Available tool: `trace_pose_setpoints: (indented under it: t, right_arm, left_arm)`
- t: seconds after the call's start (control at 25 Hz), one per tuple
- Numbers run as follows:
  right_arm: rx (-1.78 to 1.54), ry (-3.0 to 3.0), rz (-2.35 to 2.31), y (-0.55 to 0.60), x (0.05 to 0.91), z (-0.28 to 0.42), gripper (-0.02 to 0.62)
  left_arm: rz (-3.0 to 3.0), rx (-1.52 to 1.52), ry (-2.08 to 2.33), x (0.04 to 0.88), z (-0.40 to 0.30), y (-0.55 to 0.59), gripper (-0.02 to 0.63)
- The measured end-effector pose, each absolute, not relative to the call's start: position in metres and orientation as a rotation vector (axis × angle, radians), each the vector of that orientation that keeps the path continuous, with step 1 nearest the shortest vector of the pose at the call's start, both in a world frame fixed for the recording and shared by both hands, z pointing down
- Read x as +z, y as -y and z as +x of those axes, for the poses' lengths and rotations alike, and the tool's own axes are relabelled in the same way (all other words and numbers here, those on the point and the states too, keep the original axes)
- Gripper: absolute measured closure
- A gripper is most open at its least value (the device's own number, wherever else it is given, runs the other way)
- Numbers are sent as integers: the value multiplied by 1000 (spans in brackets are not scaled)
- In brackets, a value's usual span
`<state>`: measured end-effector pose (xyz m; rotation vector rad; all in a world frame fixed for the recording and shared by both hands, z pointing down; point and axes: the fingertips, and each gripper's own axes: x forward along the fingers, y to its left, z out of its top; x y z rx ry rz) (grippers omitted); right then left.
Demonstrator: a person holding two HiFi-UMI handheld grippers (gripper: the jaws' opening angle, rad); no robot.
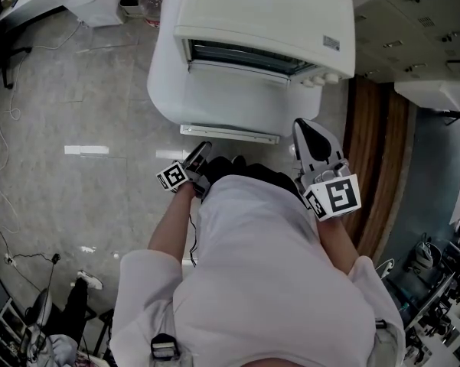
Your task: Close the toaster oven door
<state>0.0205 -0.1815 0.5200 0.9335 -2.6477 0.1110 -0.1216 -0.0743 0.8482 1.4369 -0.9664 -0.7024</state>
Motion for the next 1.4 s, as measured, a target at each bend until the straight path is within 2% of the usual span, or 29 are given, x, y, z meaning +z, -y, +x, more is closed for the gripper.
trace_pose_setpoints:
  t: [0.8,1.0,1.4]
  right_arm:
    - [58,2648,1033,192,542,46,586]
    - [88,2643,1042,190,542,49,586]
    - [109,2628,1063,193,528,52,586]
  left_arm:
    - [1508,-826,953,862,-122,112,404]
    - [1497,-785,994,863,-122,112,510]
    - [1457,-802,973,845,-122,110,520]
